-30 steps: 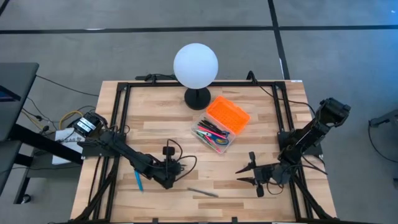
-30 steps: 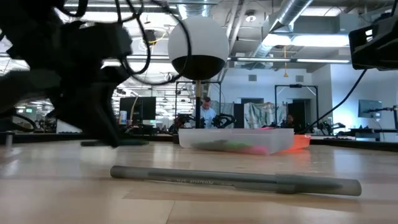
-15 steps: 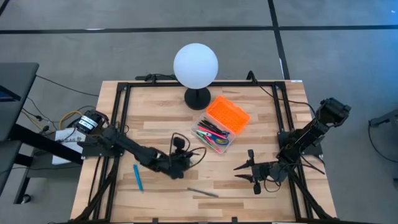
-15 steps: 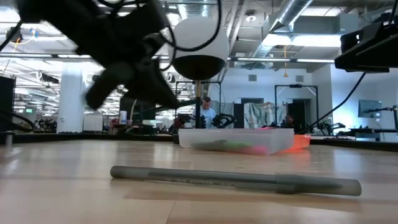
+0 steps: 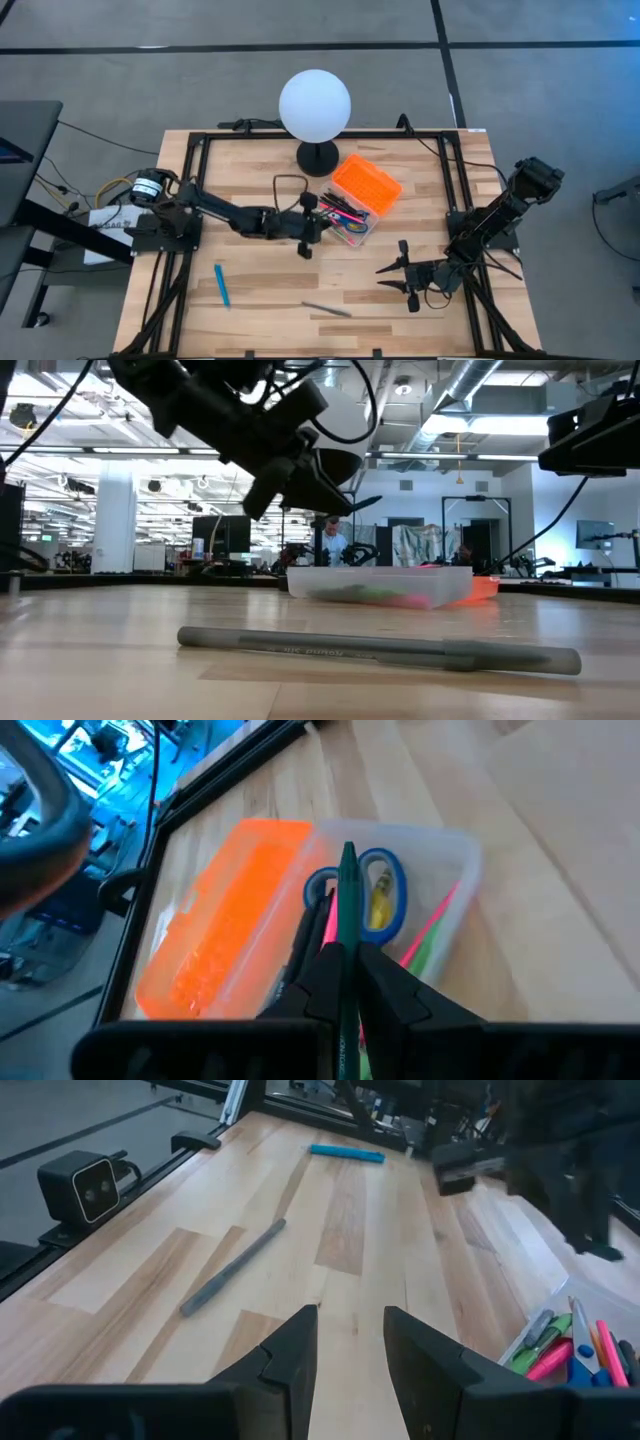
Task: Pick & place school supplies into a supply box
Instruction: Put the dark green crayon into the orange supply box
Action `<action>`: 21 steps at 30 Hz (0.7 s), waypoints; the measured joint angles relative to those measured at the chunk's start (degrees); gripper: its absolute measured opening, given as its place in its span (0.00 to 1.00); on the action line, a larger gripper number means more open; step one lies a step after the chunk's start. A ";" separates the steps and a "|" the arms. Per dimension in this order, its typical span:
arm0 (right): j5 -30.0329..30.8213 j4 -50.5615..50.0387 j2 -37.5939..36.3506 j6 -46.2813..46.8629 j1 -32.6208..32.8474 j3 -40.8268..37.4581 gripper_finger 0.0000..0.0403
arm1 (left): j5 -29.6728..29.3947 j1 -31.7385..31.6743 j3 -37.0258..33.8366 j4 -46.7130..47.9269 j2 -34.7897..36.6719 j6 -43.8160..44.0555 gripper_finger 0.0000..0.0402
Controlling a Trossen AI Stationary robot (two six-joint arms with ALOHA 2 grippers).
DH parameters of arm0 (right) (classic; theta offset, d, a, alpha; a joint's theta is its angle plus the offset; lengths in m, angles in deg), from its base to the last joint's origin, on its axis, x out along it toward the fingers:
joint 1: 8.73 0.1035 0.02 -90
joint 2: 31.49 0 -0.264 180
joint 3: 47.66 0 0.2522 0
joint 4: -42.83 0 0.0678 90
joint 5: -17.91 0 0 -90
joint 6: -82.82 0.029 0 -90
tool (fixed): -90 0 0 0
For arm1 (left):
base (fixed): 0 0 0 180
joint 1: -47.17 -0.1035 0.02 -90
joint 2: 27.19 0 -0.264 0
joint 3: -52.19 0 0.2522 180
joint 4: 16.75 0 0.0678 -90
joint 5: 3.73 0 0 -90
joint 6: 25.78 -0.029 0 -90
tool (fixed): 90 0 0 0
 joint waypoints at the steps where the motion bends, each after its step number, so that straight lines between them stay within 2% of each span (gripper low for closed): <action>1: 0.00 0.00 0.00 0.01 0.00 0.00 0.28 | 0.88 -0.75 0.00 -0.09 0.00 -0.33 0.02; 6: 0.00 0.00 0.00 -0.01 0.00 0.00 0.28 | 5.19 -3.91 0.00 -0.46 0.02 -0.18 0.03; 14: 0.02 0.16 0.00 -0.16 0.00 0.00 0.28 | 6.76 -7.36 0.00 -1.35 -0.51 2.28 0.07; 21: -0.02 1.28 -0.02 -1.02 0.00 0.04 0.28 | 9.42 -8.34 0.60 -1.97 -3.26 2.47 0.05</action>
